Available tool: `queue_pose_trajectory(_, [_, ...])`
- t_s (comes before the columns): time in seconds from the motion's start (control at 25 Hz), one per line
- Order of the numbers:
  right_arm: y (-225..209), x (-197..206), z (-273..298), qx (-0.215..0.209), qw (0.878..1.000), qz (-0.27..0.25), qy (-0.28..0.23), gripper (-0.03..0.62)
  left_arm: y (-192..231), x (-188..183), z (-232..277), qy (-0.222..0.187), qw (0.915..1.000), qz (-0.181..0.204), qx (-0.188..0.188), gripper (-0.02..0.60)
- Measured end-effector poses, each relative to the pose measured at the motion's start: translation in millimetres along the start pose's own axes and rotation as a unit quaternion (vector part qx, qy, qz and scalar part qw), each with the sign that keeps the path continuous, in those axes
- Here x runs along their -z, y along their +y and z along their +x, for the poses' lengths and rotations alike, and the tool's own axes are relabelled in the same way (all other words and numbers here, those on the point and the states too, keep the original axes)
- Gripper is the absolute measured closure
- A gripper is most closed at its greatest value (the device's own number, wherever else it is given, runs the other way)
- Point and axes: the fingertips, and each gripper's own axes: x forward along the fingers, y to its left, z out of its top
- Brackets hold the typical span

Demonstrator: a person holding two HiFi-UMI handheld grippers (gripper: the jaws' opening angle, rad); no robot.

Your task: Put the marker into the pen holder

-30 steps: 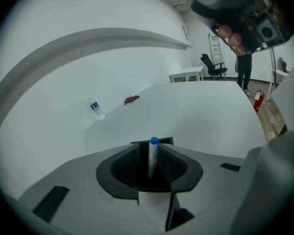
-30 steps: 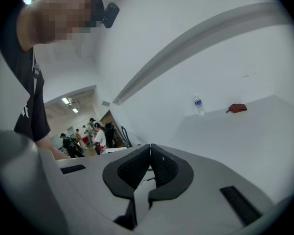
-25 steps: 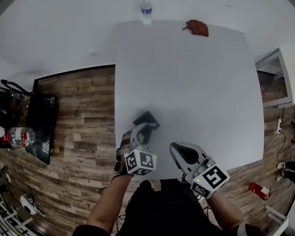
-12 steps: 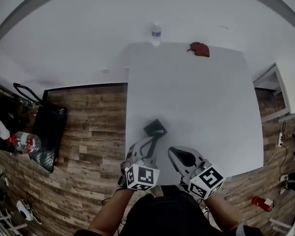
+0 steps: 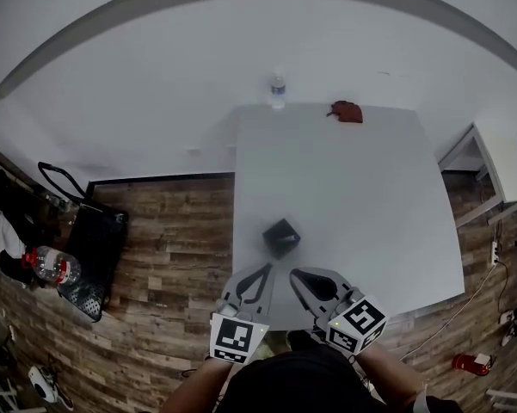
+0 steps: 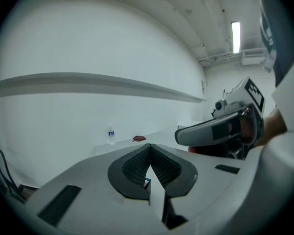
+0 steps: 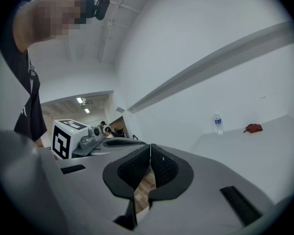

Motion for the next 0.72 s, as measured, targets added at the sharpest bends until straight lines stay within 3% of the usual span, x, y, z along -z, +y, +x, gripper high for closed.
queue_pose_trajectory(0.36, [34.9,-11.0,-1.7,-0.003,0.999,-0.03,-0.018,0.579,-11.0,-28.7,-45.4,-0.047,0.9987,-0.021,0.002,0.577])
queue_pose_trajectory(0.72, [49.2,-11.4,-0.1,0.005,0.999,-0.043,-0.017,0.579,-8.8,-38.1,-60.5,-0.066,0.9976,-0.018,0.006,0.577])
